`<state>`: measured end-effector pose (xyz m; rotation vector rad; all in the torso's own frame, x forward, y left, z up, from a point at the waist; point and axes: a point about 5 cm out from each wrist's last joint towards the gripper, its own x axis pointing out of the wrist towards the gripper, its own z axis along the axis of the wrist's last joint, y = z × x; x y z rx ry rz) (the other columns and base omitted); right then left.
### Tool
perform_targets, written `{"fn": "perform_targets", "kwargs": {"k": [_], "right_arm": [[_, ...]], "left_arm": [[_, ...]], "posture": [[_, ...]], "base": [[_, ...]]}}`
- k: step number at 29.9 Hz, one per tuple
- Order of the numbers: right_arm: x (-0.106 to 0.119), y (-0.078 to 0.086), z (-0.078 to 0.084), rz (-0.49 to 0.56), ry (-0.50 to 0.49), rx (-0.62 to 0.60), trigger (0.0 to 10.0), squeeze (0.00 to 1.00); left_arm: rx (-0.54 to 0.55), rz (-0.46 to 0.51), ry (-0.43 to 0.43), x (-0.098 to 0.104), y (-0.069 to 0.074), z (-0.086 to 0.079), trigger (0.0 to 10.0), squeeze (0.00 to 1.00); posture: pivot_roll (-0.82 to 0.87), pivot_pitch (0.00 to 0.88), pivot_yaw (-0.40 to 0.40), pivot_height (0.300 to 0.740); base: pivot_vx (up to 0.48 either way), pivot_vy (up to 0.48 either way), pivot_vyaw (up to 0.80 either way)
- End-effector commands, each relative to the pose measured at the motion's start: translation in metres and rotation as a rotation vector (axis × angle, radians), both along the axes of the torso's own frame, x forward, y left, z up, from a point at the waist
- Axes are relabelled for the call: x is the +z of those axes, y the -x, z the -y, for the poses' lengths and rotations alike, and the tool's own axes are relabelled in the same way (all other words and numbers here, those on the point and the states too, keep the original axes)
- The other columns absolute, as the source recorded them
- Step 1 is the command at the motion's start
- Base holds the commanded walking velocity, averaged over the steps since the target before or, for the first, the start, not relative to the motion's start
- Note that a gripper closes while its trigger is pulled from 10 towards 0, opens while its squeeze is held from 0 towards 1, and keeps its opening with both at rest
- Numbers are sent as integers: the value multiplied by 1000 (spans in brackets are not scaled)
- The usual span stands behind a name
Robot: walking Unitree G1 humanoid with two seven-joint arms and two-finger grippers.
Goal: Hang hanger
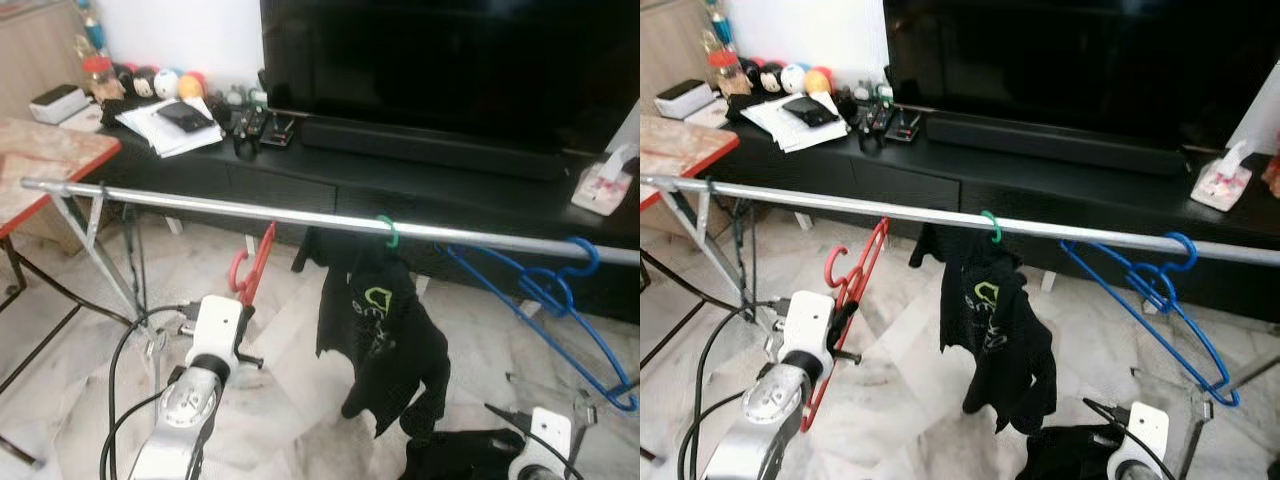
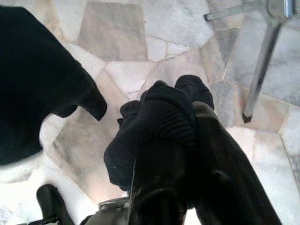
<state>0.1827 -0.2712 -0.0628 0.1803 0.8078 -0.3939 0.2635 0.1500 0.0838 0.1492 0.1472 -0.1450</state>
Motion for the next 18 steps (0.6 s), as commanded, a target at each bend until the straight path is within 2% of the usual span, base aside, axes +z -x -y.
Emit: {"fn": "perform_targets", "kwargs": {"k": [1, 18], "right_arm": [[-1, 5, 3, -5, 3, -18, 10000, 0], [7, -4, 10, 37, 34, -22, 10000, 0]], "left_arm": [[-3, 23, 8, 5, -1, 2, 10000, 0], [-7, 24, 16, 6, 0, 6, 10000, 0]], "posture": [[29, 0, -13, 740], [26, 0, -21, 740]], "base": [[-330, 0, 0], [-332, 0, 0]]}}
